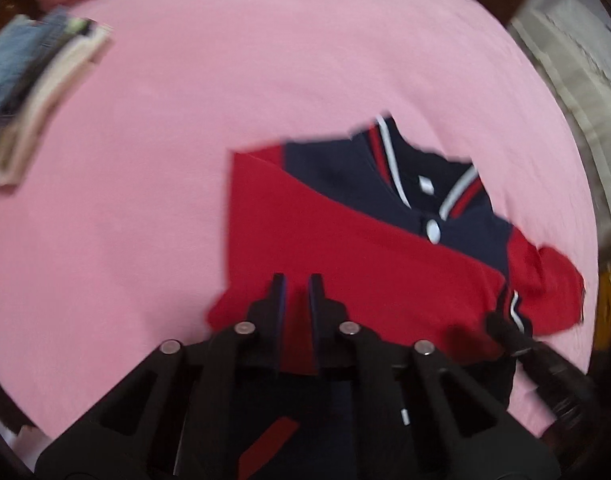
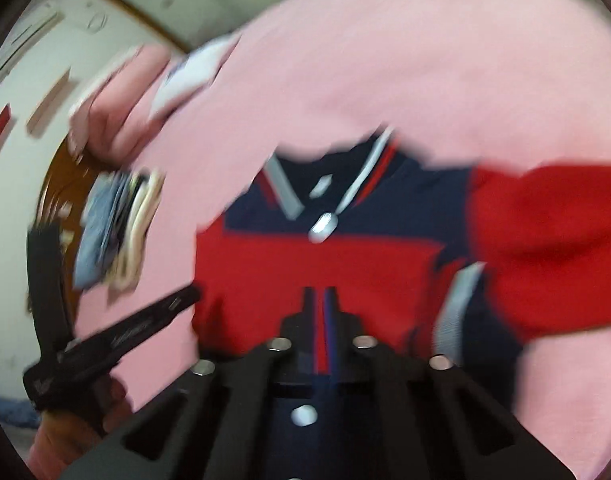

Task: Fold large clothes
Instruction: 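Fold the held red sleeve across the jacket body and release it, then grasp the other red sleeve cuff with the right tool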

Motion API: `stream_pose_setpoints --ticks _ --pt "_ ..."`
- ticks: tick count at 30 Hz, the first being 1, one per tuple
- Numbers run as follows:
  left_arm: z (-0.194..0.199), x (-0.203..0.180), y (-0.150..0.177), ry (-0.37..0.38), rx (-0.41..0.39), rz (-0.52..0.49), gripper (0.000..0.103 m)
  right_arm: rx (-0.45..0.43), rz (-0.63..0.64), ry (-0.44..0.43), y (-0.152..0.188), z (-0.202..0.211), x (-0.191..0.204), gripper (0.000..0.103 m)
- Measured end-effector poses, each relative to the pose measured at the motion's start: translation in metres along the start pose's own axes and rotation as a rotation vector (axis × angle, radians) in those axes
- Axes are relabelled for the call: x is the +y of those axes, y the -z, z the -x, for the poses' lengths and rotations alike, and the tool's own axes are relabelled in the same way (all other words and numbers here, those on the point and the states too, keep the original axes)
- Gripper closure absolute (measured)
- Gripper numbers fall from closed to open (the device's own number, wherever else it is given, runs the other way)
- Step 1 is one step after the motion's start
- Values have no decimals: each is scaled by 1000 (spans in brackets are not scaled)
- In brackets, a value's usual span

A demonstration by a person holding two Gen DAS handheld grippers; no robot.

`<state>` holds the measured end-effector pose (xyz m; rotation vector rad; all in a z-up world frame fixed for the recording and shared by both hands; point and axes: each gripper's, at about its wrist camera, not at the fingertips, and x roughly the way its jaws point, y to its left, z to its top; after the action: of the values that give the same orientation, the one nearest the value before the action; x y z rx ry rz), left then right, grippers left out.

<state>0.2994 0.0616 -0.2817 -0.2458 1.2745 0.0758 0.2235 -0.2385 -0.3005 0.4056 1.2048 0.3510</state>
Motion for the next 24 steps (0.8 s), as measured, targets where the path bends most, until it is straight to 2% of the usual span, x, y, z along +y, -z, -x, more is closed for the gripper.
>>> stream_pose_setpoints --ticks 2,3,4,5,7,8,10,11,12,13,15,17,18,20,21,24 --pt "-17 -5 1 -26 61 -13 96 64 8 38 3 -22 0 100" --pt "-23 -6 1 -51 80 -18 96 71 14 96 4 -27 -3 100" --pt "-30 -2 3 -90 90 -16 96 66 12 158 2 -29 -9 101" --pt "-33 2 5 -120 83 -2 102 49 -2 236 3 -26 -20 102" --pt "-36 5 9 -160 68 -11 102 -3 -27 355 4 -12 -44 103" --pt "-36 2 12 -168 57 -34 102 -36 -14 445 5 -3 -52 103" --pt "-30 -4 16 -182 23 -65 103 -121 8 712 7 16 -62 103" --pt "-25 -5 18 -168 1 -61 103 -143 -15 705 6 24 -68 103" --pt "-19 -4 19 -145 -20 -52 103 -177 -68 640 5 35 -75 103" --pt "-11 -3 21 -97 -53 -37 103 -228 -113 532 5 46 -78 103" --pt "4 -4 21 -6 -95 -27 102 -289 -118 348 7 61 -72 103" --pt "10 -6 18 28 -90 -50 102 -251 -54 204 9 52 -52 103" --pt "8 -8 15 27 -71 -69 102 -178 -14 148 10 38 -41 103" --pt "-1 -7 11 17 -28 -105 102 -56 42 120 17 11 -20 103" --pt "-8 -6 9 8 -1 -120 102 -10 65 133 22 -1 -13 103" --pt "-22 8 2 -70 37 -111 102 55 78 279 40 -25 -3 103"
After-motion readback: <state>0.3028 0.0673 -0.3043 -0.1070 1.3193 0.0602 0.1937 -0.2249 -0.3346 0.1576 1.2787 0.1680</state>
